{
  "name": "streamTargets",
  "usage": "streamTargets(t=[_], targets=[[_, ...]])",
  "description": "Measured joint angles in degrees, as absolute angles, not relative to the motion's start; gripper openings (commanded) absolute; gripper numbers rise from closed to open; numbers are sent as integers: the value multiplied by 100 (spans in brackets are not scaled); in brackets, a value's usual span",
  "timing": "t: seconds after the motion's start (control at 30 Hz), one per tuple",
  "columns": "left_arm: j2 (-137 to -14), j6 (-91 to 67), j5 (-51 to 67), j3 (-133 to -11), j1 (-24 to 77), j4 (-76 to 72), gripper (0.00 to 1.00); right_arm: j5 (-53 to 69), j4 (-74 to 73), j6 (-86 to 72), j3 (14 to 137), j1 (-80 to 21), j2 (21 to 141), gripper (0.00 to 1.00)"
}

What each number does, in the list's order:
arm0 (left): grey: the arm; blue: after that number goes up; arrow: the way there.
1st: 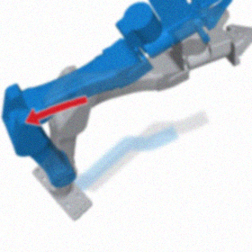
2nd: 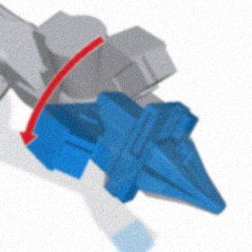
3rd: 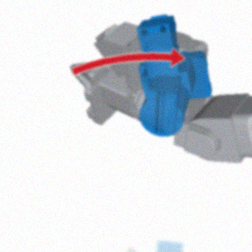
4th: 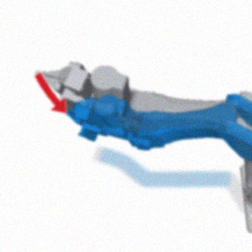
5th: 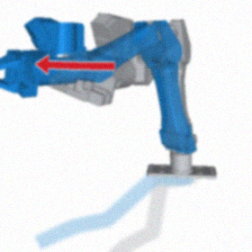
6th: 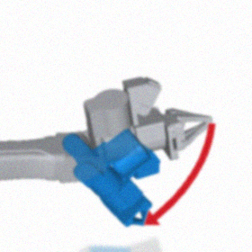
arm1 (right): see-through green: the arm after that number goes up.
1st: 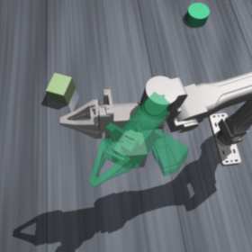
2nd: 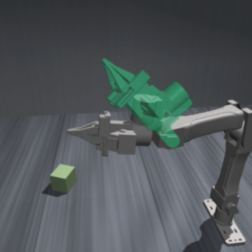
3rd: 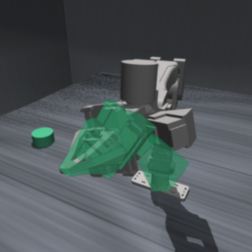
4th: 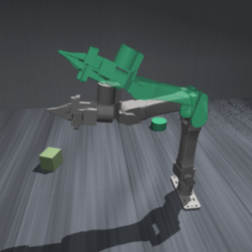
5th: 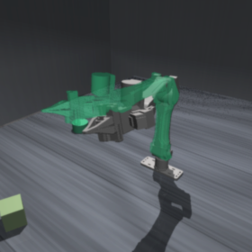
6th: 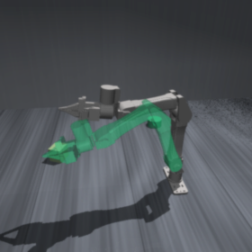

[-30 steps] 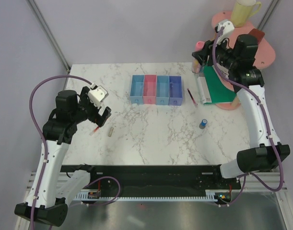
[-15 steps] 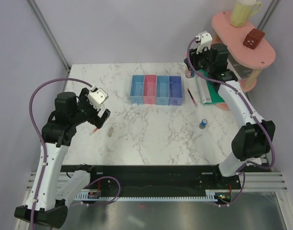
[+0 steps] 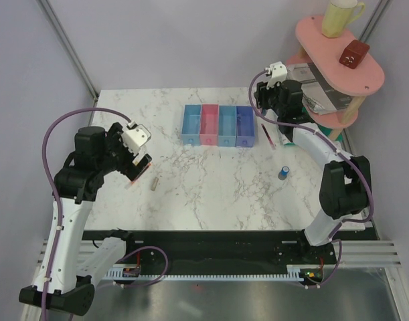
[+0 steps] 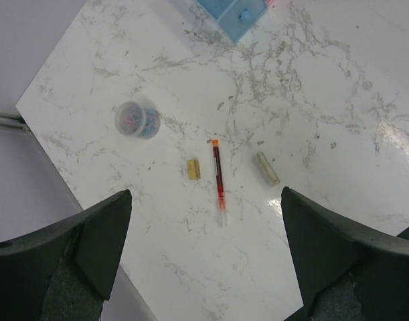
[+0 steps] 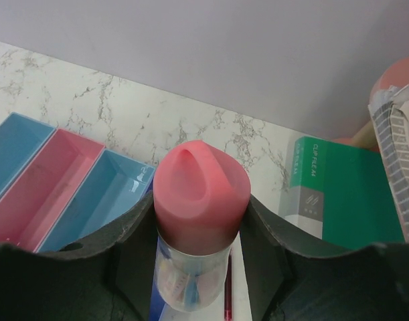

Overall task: Sort the stationery into containers
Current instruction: Place the stationery in the storage box.

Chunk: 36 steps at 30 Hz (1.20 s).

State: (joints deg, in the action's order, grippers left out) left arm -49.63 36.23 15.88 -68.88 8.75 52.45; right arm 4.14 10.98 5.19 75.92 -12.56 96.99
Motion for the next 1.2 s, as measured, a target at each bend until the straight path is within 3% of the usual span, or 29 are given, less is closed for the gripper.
streamTargets(t=[0.6, 1.2], targets=[[-5540, 4346, 1225, -7983, 875, 6412, 100, 513, 2416, 478, 7714, -1468, 11277, 0], [-5610, 4399, 1409, -8009, 875, 6475, 100, 163, 2943, 432, 8180, -1629, 12022, 0]])
